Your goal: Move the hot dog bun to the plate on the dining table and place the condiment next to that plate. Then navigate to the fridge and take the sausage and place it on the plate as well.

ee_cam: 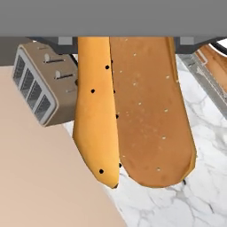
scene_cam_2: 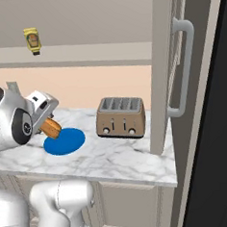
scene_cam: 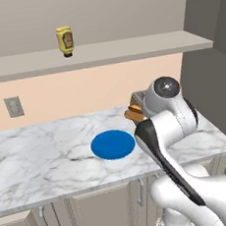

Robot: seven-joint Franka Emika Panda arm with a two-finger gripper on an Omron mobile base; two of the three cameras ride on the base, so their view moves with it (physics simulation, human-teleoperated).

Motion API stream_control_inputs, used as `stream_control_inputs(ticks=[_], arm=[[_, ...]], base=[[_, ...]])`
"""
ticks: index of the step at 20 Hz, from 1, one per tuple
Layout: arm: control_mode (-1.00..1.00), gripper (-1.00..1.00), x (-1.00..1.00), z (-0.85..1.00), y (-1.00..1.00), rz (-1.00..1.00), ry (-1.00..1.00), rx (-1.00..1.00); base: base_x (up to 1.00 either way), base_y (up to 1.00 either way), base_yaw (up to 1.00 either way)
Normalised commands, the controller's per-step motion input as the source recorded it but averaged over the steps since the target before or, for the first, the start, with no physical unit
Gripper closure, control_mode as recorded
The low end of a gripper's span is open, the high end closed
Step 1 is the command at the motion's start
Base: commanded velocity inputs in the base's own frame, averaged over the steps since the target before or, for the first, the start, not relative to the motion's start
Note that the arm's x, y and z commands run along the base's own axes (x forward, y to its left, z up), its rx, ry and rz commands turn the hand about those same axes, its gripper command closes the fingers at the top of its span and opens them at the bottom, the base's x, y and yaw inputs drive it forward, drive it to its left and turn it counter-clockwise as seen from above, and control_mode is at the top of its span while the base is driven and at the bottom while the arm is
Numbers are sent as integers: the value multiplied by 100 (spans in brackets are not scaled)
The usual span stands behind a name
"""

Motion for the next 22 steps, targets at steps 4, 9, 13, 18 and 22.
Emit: stream_control_inputs(ticks=[4, 9, 13, 18, 22], arm=[[-100, 100, -52, 21, -17, 0, -24, 0], [100, 100, -27, 12, -7, 1, -10, 0], [100, 100, 0, 0, 0, 0, 0, 0], [100, 100, 0, 0, 0, 0, 0, 0], [100, 100, 0, 0, 0, 0, 0, 0]], base=[[0, 0, 0], [-18, 0, 10], [-22, 8, 53], [0, 47, 64], [-5, 52, 68]])
